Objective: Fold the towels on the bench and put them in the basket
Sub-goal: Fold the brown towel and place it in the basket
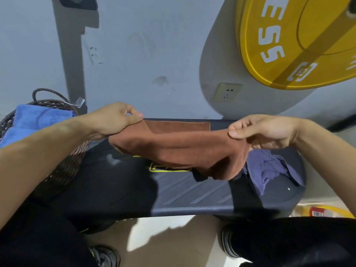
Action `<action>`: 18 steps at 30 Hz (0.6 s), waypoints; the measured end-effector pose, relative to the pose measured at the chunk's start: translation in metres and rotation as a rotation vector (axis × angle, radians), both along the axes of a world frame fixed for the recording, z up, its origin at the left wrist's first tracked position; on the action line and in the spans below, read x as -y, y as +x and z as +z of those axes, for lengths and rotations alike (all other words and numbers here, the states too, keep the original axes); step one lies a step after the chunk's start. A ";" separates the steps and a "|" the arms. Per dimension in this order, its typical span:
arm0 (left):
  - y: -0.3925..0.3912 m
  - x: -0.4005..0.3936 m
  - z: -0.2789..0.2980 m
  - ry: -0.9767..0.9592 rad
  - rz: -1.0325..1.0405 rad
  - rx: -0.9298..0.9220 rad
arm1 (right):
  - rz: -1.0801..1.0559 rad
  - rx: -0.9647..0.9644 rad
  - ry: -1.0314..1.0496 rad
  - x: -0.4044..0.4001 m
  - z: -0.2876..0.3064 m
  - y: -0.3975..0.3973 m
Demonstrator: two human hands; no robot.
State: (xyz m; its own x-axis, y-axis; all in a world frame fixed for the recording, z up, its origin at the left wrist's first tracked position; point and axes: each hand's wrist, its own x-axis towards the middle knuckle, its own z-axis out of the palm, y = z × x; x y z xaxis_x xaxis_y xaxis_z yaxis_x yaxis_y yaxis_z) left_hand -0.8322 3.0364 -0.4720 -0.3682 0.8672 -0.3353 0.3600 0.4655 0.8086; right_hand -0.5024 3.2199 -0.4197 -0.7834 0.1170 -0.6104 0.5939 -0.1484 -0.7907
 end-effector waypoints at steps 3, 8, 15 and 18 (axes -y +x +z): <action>-0.001 -0.012 -0.006 0.018 0.219 0.148 | -0.383 0.004 0.044 -0.009 -0.019 -0.009; -0.001 -0.036 -0.018 0.019 0.337 0.265 | -0.713 -0.050 0.037 -0.018 -0.047 -0.023; 0.004 -0.052 -0.064 -0.289 0.297 0.082 | -0.660 0.205 0.173 -0.011 -0.104 -0.035; 0.011 -0.040 -0.083 -0.532 0.128 -0.024 | -0.387 0.439 0.324 -0.001 -0.128 -0.033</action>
State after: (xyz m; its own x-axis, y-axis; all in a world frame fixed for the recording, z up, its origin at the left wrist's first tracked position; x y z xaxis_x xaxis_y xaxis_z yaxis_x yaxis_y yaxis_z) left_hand -0.8210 3.0769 -0.5547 -0.4727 0.5283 -0.7053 0.2892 0.8491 0.4421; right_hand -0.5349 3.2209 -0.5478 -0.3353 0.5708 -0.7495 0.8222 -0.2112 -0.5286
